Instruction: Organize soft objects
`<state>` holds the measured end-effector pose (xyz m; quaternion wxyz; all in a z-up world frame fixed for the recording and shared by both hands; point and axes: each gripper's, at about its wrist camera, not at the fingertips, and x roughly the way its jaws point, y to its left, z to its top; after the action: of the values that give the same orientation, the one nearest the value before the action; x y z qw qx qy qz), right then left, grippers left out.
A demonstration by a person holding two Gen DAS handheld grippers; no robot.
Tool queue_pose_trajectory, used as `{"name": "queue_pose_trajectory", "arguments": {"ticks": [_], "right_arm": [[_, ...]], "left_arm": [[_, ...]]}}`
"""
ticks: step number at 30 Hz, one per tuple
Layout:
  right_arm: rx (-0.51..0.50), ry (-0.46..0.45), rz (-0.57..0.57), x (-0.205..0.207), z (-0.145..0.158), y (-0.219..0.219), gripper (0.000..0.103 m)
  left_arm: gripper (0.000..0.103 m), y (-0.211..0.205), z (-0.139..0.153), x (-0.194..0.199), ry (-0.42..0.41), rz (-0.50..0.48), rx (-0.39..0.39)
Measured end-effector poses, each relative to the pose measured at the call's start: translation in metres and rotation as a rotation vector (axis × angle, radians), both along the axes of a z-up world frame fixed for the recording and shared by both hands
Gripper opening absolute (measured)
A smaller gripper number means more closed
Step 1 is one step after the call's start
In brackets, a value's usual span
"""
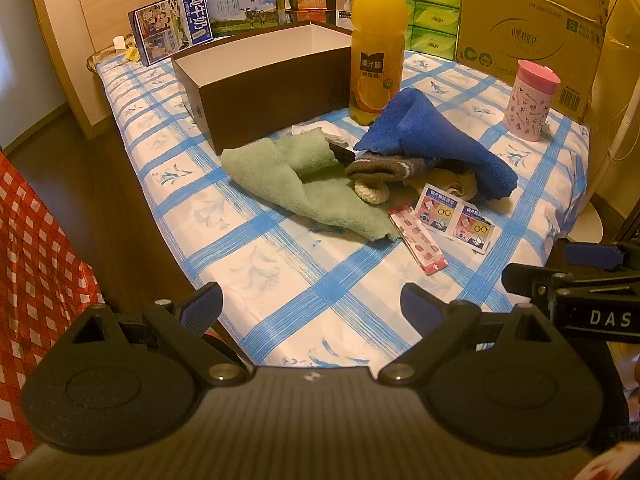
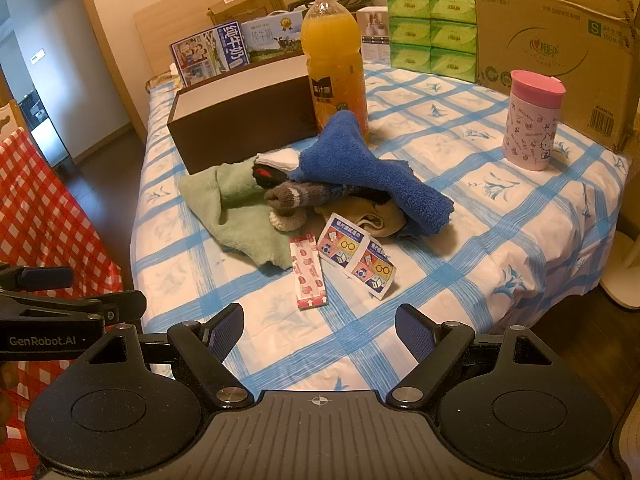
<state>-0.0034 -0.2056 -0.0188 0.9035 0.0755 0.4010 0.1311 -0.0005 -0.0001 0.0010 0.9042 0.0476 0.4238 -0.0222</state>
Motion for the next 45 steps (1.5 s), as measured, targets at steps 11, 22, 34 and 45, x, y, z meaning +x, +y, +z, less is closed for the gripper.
{"name": "queue_pose_trajectory", "arguments": {"ticks": [11,22,34,45], "right_arm": [[0.001,-0.001,0.0,0.0004,0.0,0.0001,0.083],[0.002,-0.001,0.0,0.0007,-0.0003,0.0007,0.083],[0.002,-0.001,0.001,0.0013,-0.0001,0.0017,0.083],[0.003,-0.001,0.003,0.0019,-0.0002,0.0031,0.083]], "left_arm": [[0.095,-0.0001,-0.0003,0.0002,0.001,-0.001,0.0],[0.095,-0.002,-0.0016,0.0012,0.002,0.001,0.0],[0.095,-0.0019,-0.0019,0.0013,0.003,0.001,-0.001],[0.095,0.0029,-0.0069,0.0003,0.006,0.002,0.0]]}}
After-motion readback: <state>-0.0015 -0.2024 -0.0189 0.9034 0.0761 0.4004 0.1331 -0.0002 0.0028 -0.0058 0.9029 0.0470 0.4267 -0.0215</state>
